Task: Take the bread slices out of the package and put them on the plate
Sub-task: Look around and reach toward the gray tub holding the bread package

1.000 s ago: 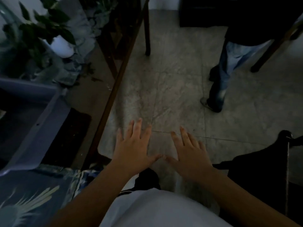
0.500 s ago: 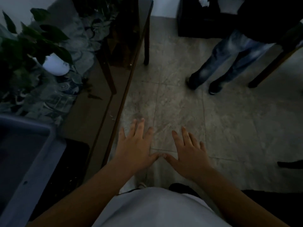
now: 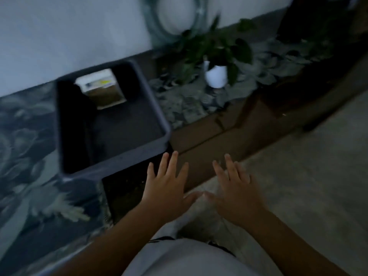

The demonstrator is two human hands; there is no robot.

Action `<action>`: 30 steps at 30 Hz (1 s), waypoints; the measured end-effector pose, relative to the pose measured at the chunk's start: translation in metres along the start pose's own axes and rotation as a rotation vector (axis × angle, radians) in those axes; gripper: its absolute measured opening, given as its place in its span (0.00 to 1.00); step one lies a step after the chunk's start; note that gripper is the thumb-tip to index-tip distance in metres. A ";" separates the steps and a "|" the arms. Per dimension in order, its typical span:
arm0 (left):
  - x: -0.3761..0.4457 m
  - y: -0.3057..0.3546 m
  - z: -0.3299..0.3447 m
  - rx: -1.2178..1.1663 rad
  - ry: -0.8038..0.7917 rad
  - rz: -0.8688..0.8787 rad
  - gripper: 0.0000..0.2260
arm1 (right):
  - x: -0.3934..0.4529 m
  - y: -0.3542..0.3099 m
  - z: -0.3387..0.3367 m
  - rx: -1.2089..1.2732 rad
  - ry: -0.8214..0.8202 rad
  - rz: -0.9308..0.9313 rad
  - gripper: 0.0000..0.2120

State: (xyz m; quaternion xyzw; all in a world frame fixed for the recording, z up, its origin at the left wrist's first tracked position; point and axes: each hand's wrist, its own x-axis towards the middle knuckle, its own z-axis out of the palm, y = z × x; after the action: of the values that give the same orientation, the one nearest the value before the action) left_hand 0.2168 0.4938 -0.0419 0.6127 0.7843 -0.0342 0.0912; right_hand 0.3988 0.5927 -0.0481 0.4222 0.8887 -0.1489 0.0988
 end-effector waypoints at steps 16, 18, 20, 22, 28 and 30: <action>-0.086 -0.077 -0.004 -0.109 0.110 -0.633 0.40 | 0.078 -0.131 -0.019 -0.208 -0.003 -0.620 0.44; -0.082 -0.090 -0.006 -0.101 0.124 -0.616 0.39 | 0.084 -0.140 -0.023 -0.215 0.012 -0.608 0.44; -0.075 -0.106 -0.007 -0.095 0.134 -0.593 0.38 | 0.092 -0.148 -0.026 -0.215 0.031 -0.585 0.44; -0.069 -0.122 -0.010 -0.088 0.139 -0.563 0.39 | 0.099 -0.157 -0.027 -0.209 0.040 -0.553 0.44; -0.054 -0.171 -0.024 -0.065 0.164 -0.498 0.38 | 0.119 -0.191 -0.031 -0.166 0.059 -0.474 0.45; -0.050 -0.186 -0.029 -0.075 0.174 -0.477 0.38 | 0.126 -0.202 -0.032 -0.155 0.071 -0.466 0.42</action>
State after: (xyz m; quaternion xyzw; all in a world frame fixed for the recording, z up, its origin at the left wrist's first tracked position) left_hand 0.0458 0.4044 -0.0153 0.4074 0.9122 0.0274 0.0354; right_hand 0.1607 0.5738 -0.0191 0.2018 0.9738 -0.0841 0.0625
